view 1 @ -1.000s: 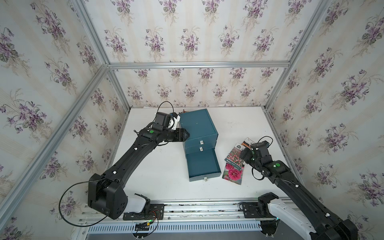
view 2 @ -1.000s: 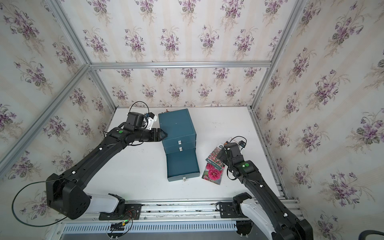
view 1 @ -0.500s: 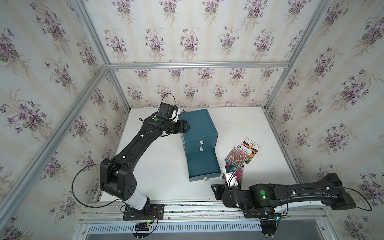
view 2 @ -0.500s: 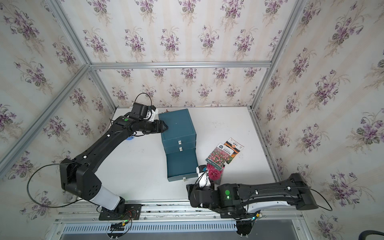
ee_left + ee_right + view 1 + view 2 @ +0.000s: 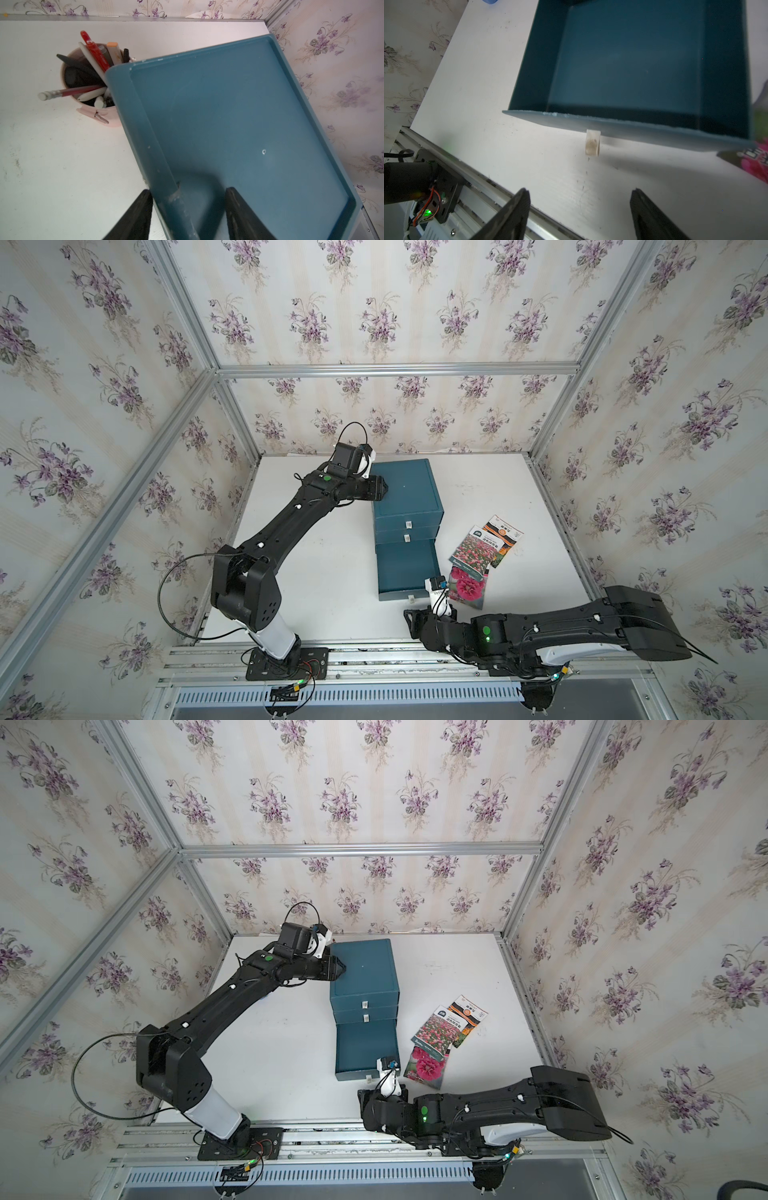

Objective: Take the seed bags out of the drawer
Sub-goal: Close the drawer in the storage box.

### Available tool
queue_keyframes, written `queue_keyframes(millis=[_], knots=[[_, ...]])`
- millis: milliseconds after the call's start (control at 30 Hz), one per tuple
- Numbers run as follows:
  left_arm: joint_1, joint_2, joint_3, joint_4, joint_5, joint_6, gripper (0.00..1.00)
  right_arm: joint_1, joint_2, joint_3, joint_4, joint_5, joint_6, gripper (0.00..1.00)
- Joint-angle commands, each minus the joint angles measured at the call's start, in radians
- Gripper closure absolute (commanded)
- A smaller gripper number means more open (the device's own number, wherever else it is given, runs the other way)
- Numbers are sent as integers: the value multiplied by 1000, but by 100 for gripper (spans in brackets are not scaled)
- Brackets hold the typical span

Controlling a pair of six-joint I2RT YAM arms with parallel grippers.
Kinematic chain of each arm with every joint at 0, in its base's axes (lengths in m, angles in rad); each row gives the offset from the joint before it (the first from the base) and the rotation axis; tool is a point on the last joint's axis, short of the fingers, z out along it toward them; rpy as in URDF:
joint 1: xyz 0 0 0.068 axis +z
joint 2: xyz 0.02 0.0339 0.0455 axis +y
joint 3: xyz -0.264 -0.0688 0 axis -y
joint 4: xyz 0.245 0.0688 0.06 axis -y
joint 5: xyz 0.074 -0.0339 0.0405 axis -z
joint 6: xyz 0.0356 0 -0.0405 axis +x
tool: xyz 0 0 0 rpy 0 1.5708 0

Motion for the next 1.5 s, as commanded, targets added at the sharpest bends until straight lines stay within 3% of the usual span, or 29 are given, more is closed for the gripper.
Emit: queue_keyframes(millis=[0, 200, 333, 633, 833, 967, 1133, 1467], knots=[[-11, 17, -22, -193, -31, 60, 43, -37, 35, -10, 132, 39, -88, 28], [-15, 5, -47, -205, -49, 63, 44, -95, 124, -22, 312, 25, -180, 49], [-26, -6, -65, -204, -49, 68, 44, -108, 196, 15, 350, 33, -209, 57], [-42, -34, -107, -194, -37, 65, 50, -214, 278, 74, 426, 51, -317, 67], [-44, -53, -130, -202, -49, 78, 51, -302, 321, 79, 559, 63, -465, 68], [-44, -62, -126, -213, -46, 92, 52, -349, 363, 90, 647, 19, -552, 63], [-44, -62, -118, -236, -38, 111, 52, -385, 410, 130, 678, -25, -600, 38], [-45, -65, -122, -252, -27, 130, 51, -401, 506, 187, 758, -49, -678, 15]])
